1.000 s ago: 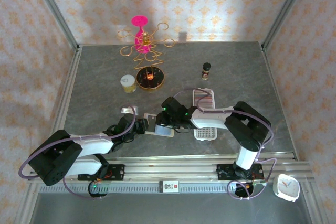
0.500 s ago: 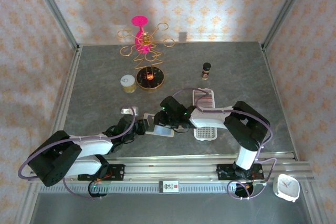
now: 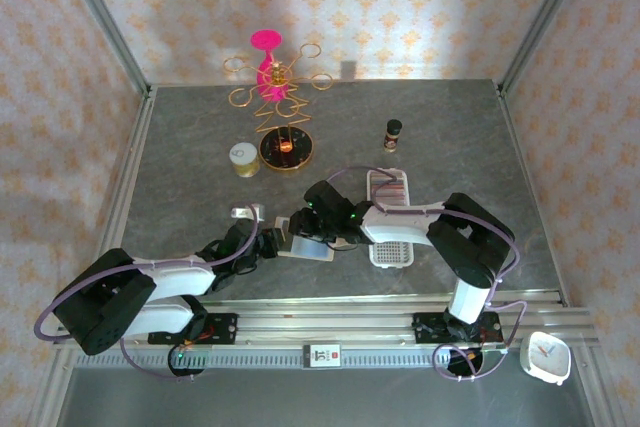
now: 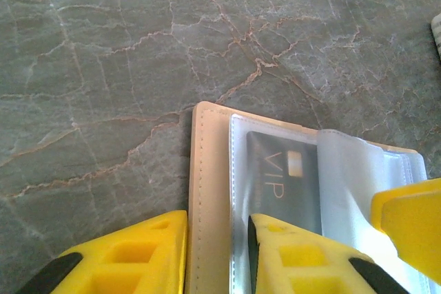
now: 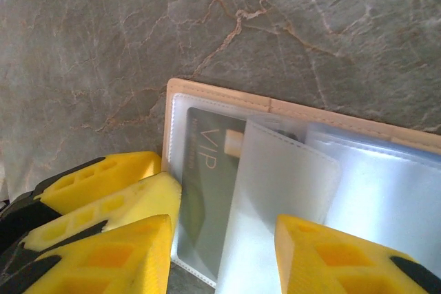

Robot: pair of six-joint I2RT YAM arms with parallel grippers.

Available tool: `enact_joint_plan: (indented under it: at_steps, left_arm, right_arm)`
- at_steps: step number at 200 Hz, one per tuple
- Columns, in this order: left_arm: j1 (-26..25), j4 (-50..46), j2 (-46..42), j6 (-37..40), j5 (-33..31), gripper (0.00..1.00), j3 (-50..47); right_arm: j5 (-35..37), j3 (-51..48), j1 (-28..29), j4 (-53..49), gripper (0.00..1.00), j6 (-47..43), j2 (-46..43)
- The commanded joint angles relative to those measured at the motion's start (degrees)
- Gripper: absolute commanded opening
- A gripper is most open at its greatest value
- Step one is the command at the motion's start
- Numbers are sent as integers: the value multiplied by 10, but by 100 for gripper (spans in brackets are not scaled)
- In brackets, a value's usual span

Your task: Put the credit cards into the card holder

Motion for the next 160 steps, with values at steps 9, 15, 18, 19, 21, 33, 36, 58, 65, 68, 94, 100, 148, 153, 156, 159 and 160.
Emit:
enact_joint_plan:
  at_steps: [9,15,18,19,21,33,36,58,65,68,94,100,148,153,156,159,160]
  left_arm:
    - [-19,-37,15,-24,79,27,-17]
    - [-19,-36,15,-25,80,27,-18]
    - [-18,-36,15,-25,80,27,-18]
    - [-19,-36,16,-25,80,27,-18]
    - [-19,-36,16,-25,80,27,-18]
    - [-20,-36,15,-25,80,27,-18]
    - [-20,-36,14,-25,79,27,-18]
    - [-20,-38,12,-27,79,27,-19]
    - [-20,-38,12,-27,79,26,-19]
    - [-20,-39,12,-27,78,26,-19]
    - [-21,-40,12,-30,73,26,-20]
    - [-20,-39,13,-31,73,26,-21]
    - [-21,-39,20,-33,71,25,-21]
    - [-21,-40,20,-34,70,25,-21]
    - [-21,-40,20,-34,70,25,-22]
    - [-20,-40,20,-34,70,25,-21]
    - [-20,-40,20,-34,71,25,-21]
  right_arm:
    - [0,16,4,16,44,8,-2]
    - [-1,16,4,17,43,9,0]
    - [-2,16,4,18,43,10,0]
    - [-2,16,4,19,43,10,1]
    - [-2,16,4,21,43,11,1]
    - [-5,15,4,32,43,16,0]
    - [-4,15,4,35,44,17,1]
    - [-4,20,5,47,44,19,0]
    - [-4,20,5,51,44,20,0]
    - [-4,21,5,53,44,20,0]
    - [-7,18,5,81,44,28,5]
    - [-8,17,6,87,44,30,7]
    - [6,31,8,85,45,20,16]
    - [22,36,9,64,45,12,11]
    - [34,39,10,50,45,7,8]
    - [43,43,10,35,45,0,5]
    - [47,44,10,30,45,-1,3]
